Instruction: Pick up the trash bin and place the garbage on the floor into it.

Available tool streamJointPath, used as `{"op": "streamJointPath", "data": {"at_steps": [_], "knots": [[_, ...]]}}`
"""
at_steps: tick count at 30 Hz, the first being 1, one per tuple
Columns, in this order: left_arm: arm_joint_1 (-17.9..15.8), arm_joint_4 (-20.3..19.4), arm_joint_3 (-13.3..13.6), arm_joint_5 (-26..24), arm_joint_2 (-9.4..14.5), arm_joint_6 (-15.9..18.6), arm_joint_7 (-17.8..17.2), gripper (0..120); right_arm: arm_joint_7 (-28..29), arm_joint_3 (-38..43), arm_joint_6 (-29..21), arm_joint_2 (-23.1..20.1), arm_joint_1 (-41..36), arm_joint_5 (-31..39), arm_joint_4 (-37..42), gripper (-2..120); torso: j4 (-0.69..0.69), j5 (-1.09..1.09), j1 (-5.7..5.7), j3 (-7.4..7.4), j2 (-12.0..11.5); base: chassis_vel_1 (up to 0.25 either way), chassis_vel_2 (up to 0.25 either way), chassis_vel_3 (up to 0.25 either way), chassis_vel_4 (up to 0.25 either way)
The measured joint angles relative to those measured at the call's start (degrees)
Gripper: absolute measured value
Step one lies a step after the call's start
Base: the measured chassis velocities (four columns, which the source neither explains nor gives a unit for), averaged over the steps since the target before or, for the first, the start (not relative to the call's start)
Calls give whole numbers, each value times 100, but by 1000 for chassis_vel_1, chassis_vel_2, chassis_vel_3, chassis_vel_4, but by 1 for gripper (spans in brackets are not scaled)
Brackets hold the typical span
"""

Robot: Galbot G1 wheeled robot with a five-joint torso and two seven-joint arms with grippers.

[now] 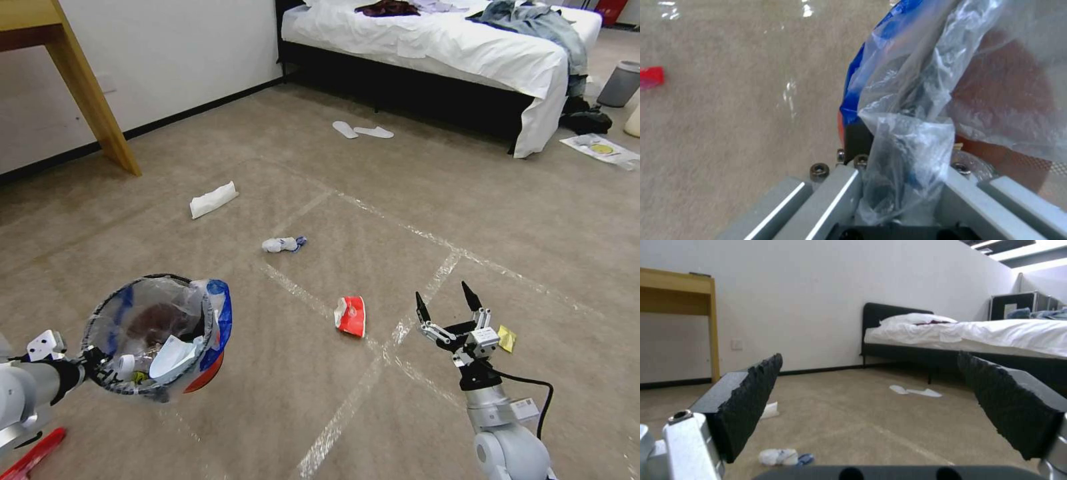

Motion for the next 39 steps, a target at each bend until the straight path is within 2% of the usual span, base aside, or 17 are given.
{"op": "streamJointPath", "data": {"at_steps": [28,39], "knots": [[5,-1,-20,9,0,-51,11,0,105,-117,229,-11,106,-136,-115,100,0,0,0,0,-1,-149,140,142,-144],[15,-11,-16,10,20,-54,12,0,249,-109,281,-6,132,-201,-142,100,1,0,0,0,-1,-29,26,32,-29]]}}
